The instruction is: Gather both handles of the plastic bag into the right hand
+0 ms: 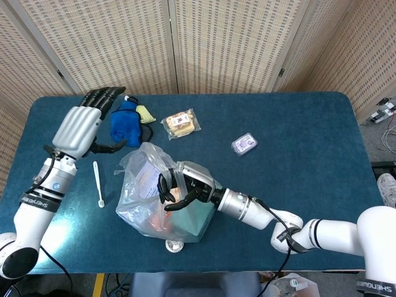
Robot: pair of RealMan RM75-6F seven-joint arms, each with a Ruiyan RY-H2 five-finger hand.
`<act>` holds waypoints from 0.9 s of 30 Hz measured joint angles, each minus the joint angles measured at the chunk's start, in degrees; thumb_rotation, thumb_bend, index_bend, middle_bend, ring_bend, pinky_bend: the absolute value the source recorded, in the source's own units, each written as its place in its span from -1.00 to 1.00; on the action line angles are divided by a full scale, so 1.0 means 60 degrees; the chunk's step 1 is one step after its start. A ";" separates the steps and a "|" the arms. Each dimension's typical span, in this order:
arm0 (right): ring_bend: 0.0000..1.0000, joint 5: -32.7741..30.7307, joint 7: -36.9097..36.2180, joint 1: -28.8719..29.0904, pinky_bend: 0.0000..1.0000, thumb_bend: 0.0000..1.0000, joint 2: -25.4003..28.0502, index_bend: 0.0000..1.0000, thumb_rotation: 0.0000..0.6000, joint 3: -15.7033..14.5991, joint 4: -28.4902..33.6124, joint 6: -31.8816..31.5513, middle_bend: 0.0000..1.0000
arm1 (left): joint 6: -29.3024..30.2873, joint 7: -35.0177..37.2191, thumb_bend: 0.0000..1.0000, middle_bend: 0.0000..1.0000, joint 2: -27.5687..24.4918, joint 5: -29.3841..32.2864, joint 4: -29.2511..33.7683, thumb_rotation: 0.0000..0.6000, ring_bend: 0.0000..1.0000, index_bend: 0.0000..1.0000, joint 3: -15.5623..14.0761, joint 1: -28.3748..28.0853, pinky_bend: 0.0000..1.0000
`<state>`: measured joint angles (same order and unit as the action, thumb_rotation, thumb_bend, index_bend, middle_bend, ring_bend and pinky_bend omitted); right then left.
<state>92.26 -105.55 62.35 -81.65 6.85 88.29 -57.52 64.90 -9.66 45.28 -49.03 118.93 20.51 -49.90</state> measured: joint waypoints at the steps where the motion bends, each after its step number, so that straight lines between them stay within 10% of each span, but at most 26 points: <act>1: 0.43 -0.0048 -0.0209 0.0009 0.17 -0.76 0.0000 0.27 1.00 0.0035 -0.0012 0.0026 0.39 | 0.0193 0.0005 -0.61 -0.86 0.0004 -0.0187 -0.0009 1.00 -0.90 -1.00 -0.0045 0.0174 -0.92; 27: 0.52 -0.0256 -0.4777 0.0910 0.45 -0.49 0.0063 0.38 1.00 0.0921 -0.0404 0.0605 0.46 | 0.2977 -0.0313 -0.61 -0.86 -0.0233 -0.4799 0.0402 1.00 -0.90 -1.00 -0.1523 0.3530 -0.92</act>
<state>90.73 -134.21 67.81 -81.27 12.38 85.87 -53.88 82.76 -11.54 43.88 -77.82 121.34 11.37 -28.72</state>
